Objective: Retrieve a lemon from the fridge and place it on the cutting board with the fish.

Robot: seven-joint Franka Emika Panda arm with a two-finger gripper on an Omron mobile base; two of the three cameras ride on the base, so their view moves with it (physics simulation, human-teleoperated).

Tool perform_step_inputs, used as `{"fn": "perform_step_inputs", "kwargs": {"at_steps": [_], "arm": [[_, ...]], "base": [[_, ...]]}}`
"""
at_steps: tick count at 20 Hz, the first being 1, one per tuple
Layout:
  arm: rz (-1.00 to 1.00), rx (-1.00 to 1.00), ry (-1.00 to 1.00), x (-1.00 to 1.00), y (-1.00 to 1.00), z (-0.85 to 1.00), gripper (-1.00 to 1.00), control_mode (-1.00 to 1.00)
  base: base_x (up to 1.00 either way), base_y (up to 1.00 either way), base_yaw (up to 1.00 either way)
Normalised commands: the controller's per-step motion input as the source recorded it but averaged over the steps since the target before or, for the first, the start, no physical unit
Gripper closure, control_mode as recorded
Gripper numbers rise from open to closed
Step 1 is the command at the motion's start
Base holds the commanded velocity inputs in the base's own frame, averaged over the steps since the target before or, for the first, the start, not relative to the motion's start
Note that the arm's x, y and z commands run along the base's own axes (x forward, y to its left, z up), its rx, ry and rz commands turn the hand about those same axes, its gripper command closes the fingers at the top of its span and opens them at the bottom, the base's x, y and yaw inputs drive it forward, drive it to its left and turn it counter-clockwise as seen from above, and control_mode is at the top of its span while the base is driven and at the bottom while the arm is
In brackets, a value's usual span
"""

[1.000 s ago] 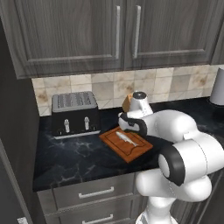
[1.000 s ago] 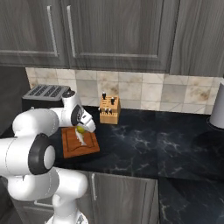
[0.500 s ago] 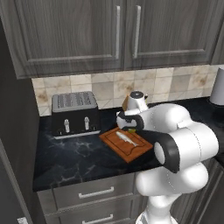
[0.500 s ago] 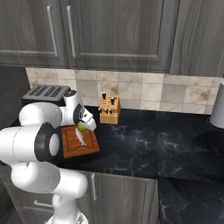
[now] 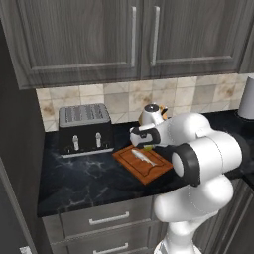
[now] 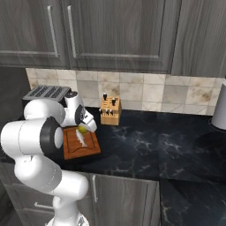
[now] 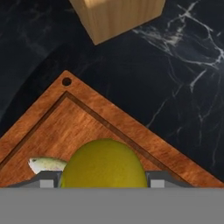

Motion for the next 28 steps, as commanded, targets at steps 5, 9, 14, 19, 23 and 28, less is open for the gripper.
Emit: {"fn": "perform_step_inputs", "kwargs": {"at_steps": [5, 9, 14, 19, 23, 28], "arm": [[0.0, 0.0, 0.02, 0.04, 0.0, -0.15, 1.0, -1.0], [0.0, 0.0, 0.0, 0.02, 0.0, -0.2, 1.0, -1.0], [0.0, 0.0, 0.0, 0.0, 0.0, -0.18, 1.0, -1.0], [-0.02, 0.0, 0.03, 0.0, 0.0, -0.21, 1.0, -1.0], [0.0, 0.0, 0.0, 0.0, 0.0, -0.04, 1.0, -1.0], [0.0, 0.0, 0.0, 0.0, 0.0, -0.03, 1.0, -1.0]], "base": [[0.0, 0.0, 0.0], [0.0, 0.0, 0.0], [0.0, 0.0, 0.0], [0.0, 0.0, 0.0], [0.0, 0.0, 0.0], [0.0, 0.0, 0.0]]}}
